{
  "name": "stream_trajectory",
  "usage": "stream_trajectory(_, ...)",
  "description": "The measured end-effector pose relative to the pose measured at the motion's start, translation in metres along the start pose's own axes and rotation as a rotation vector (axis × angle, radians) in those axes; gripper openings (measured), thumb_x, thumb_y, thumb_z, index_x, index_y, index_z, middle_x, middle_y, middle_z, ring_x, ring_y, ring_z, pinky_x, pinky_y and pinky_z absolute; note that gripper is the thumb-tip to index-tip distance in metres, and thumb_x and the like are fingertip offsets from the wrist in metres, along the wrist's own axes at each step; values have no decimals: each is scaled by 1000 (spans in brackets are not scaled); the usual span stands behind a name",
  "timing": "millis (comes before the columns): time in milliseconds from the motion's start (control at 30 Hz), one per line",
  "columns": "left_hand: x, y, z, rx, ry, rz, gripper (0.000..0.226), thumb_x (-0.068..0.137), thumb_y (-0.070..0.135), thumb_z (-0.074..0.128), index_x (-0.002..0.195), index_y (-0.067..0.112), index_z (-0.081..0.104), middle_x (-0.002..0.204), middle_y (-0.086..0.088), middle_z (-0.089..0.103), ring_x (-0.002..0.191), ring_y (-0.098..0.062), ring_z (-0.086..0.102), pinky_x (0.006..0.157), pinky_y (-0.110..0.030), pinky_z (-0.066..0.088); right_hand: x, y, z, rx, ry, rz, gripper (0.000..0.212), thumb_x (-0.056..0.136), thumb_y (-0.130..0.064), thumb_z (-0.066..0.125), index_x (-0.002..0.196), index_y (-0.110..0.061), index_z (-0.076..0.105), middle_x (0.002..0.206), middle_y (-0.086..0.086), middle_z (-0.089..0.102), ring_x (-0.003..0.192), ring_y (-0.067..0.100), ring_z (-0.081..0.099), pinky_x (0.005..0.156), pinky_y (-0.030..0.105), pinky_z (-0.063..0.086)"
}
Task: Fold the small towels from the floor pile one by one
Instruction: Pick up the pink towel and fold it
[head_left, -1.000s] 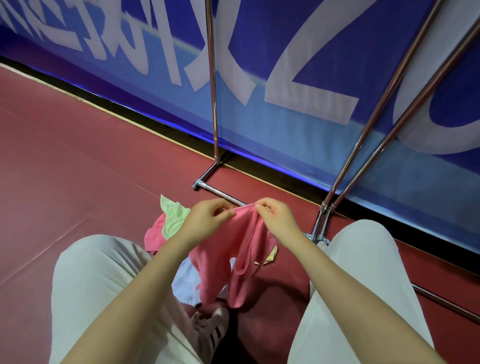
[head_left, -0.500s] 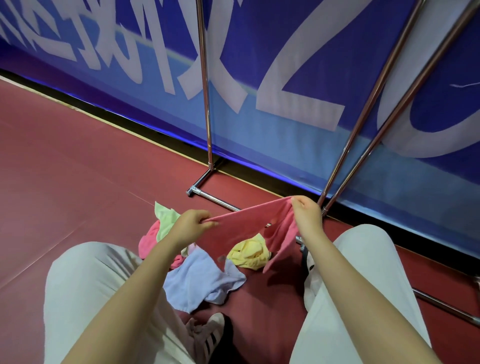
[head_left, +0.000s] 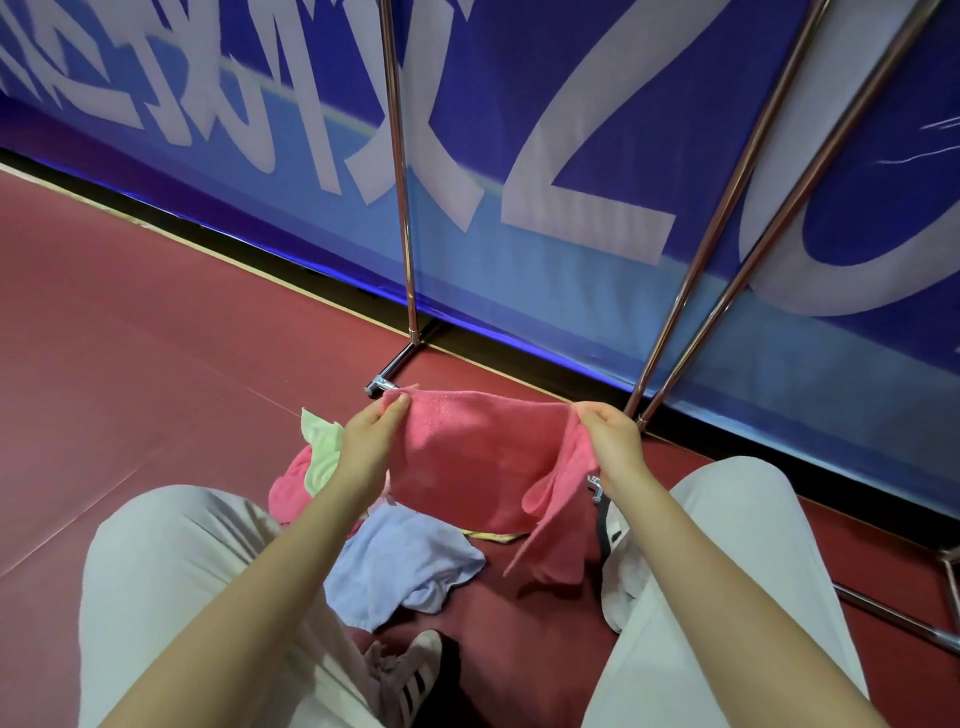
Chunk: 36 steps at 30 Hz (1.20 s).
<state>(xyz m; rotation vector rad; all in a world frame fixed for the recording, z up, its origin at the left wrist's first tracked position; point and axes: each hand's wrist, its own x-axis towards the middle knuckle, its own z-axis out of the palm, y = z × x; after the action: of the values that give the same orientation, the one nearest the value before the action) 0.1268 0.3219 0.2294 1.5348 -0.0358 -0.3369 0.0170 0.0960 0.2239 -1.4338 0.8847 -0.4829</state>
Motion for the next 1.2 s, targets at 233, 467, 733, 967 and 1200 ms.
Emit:
stream_trajectory(233,-15,5,29,53,-33,98,25,100,20,49,100,28,72,101,10,70,89,-9,57,87,-31,43,-25,-9,31,207,-285,64,14,91,-4,57,82,-9,67,76,7,59,69,16,56,59,21,49)
stream_trajectory(467,-23,2,57,-216,-160,-20,22,101,13,46,109,13,66,96,-4,70,88,-11,66,84,-23,52,-37,-23,50,368,-481,77,12,92,2,52,96,-2,63,84,11,72,77,15,71,72,22,57)
stream_trajectory(733,-14,-2,56,-241,-117,-192,26,100,15,46,104,9,70,87,-4,69,77,-14,62,70,-22,49,-27,-19,59,13,-362,-127,11,88,-1,61,82,-8,66,70,8,66,61,5,63,61,19,51)
stream_trajectory(967,-11,-11,46,-112,-146,-96,29,102,27,45,115,18,69,80,7,72,68,-4,62,74,-22,45,-15,-19,55,-212,-283,-383,18,86,-12,65,74,-26,65,80,-10,62,79,3,58,73,13,44)
stream_trajectory(1200,-9,-8,48,-104,-114,-77,27,103,29,44,108,26,70,91,10,71,79,1,63,76,-21,49,-17,-15,66,-163,-291,-350,15,86,-8,64,75,-18,63,70,-7,60,66,0,52,63,13,42)
